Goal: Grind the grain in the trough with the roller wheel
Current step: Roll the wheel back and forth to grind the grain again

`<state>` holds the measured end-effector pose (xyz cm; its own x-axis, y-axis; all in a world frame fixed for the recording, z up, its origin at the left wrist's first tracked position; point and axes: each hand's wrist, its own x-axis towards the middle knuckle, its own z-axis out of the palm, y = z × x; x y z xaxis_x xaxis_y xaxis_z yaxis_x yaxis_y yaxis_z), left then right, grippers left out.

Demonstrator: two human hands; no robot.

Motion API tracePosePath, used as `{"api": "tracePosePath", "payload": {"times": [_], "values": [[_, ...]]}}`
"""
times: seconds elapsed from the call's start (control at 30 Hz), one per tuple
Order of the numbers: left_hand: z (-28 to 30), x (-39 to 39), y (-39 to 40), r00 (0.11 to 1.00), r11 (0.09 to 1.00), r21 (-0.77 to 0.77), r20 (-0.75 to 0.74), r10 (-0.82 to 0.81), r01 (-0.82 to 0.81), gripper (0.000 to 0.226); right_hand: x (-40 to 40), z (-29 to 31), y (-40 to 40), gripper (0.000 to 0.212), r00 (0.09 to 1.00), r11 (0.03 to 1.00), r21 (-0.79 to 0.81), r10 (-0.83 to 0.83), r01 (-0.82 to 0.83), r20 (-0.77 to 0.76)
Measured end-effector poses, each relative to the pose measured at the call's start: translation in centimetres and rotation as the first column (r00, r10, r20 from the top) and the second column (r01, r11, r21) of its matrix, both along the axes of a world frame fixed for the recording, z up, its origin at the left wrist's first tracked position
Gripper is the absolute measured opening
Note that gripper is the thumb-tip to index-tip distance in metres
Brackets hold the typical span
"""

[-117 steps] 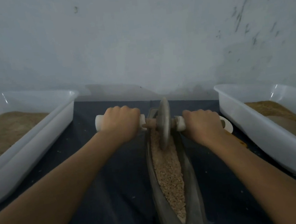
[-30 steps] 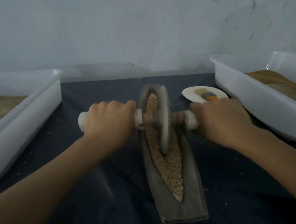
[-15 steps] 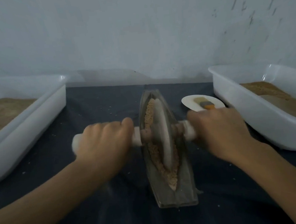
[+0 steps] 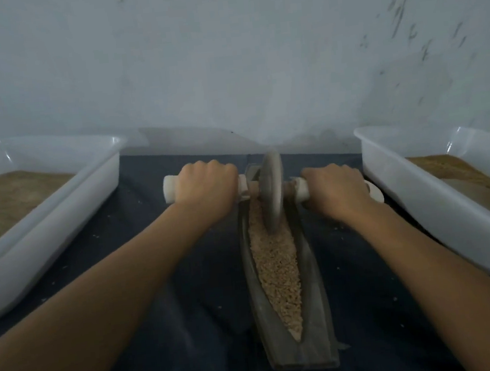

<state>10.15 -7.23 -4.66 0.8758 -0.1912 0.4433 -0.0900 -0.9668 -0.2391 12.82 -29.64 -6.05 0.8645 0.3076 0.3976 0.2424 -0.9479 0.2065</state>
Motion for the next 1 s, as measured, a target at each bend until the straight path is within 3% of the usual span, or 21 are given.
{"api": "tracePosePath", "payload": {"times": [0.1, 0.17, 0.27, 0.33, 0.4, 0.5, 0.6, 0.77, 0.9, 1.0], "values": [[0.2, 0.2, -0.6, 0.998, 0.998, 0.052, 0.034, -0.047, 0.045, 0.021, -1.4, -0.8, -0.2, 0.02, 0.998, 0.996, 0.081, -0.023, 0.028, -0.061], [-0.2, -1.6, -0.5, 0.994, 0.995, 0.039, 0.064, -0.09, 0.088, 0.023, -4.1, -1.2, -0.8, 0.02, 1.0, 0.999, 0.046, -0.013, 0.013, -0.016], [-1.4, -6.8, 0.6, 0.986, 0.99, 0.059, 0.098, -0.136, 0.131, 0.032, -9.1, -1.1, -1.8, 0.043, 0.98, 0.989, -0.098, 0.124, -0.109, 0.154], [-1.6, -10.4, 1.2, 0.964, 0.975, 0.09, 0.159, -0.215, 0.203, 0.045, -11.7, -0.5, -1.9, 0.063, 0.973, 0.978, -0.1, 0.196, -0.184, 0.123], [-1.8, -12.3, 1.8, 0.949, 0.967, 0.076, 0.187, -0.254, 0.244, 0.051, -12.5, -0.5, -2.0, 0.069, 0.973, 0.974, -0.081, 0.219, -0.213, 0.069], [-1.8, -11.1, 1.5, 0.983, 0.985, 0.06, 0.083, -0.163, 0.159, 0.05, -11.2, -0.7, -1.7, 0.062, 0.983, 0.982, -0.124, 0.154, -0.141, 0.101], [-2.1, -6.0, 1.1, 0.997, 0.998, 0.013, 0.034, -0.067, 0.066, 0.029, -6.9, -1.1, -1.0, 0.048, 0.987, 0.985, -0.16, 0.081, -0.057, 0.142], [-0.4, 0.8, 0.6, 0.999, 0.999, -0.038, 0.029, -0.022, 0.023, 0.016, 0.3, -0.2, 0.4, 0.03, 0.993, 1.0, -0.024, 0.02, -0.017, 0.119], [-0.2, -0.3, 0.0, 0.999, 0.999, -0.024, 0.024, -0.035, 0.036, 0.021, -0.8, -0.7, 0.1, 0.028, 0.998, 1.0, 0.017, 0.008, -0.009, 0.06], [-1.3, -5.3, 0.4, 0.988, 0.992, 0.004, 0.087, -0.127, 0.127, 0.028, -5.7, -0.8, -0.8, 0.044, 0.996, 0.997, -0.044, 0.064, -0.061, 0.057]]}}
